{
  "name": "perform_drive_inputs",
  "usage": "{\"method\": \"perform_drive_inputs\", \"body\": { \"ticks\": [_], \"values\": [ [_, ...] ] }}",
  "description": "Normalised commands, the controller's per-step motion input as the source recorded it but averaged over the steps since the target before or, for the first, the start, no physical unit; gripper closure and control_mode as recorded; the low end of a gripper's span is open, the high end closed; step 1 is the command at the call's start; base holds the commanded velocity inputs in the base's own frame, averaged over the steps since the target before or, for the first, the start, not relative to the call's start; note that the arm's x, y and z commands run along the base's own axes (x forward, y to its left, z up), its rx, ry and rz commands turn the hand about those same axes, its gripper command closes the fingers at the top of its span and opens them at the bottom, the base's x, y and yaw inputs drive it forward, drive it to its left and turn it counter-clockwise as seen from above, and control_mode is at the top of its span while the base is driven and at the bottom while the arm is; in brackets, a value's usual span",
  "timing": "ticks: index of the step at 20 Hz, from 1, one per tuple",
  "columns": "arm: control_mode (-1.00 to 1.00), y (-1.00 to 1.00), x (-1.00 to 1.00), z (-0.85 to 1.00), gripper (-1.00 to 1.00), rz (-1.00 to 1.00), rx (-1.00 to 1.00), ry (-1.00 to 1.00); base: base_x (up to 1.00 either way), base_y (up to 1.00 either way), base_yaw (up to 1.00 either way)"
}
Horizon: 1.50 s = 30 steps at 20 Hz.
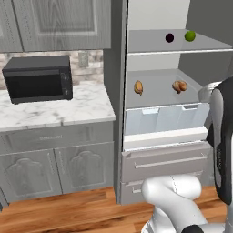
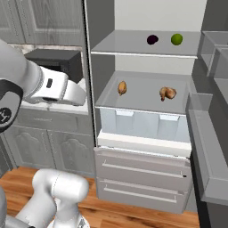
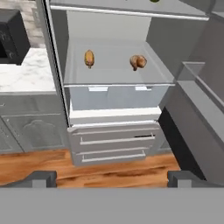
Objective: Gather the lime and eggplant from the fridge and place them on a tray on the dining counter. Then gather the chicken drumsticks from the fridge and place them on the other tray.
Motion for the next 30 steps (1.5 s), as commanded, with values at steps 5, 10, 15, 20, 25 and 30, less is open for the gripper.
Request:
{"method": "perform_drive_inputs", "body": {
  "ticks": [5,10,15,20,25,30],
  "values": [
    [-1.0,0.27,0.0,-0.02,-1.0,0.06,0.02,0.0,0.0,0.0,0.0],
    [-1.0,0.08,-0.06,0.0,-1.0,0.0,0.12,0.0,0.0,0.0,0.0],
    [-1.0,0.03,-0.12,0.0,-1.0,0.0,0.1,-0.01,0.0,0.0,0.0],
    [-1.0,0.04,-0.01,0.02,-1.0,0.0,0.0,-0.05,0.0,0.0,0.0],
    [-1.0,0.0,0.0,0.01,-1.0,0.0,0.0,0.0,0.0,0.0,0.0],
    [1.0,-0.02,0.0,0.0,-1.0,0.0,0.0,-0.01,0.0,-0.15,0.0]
  ]
}}
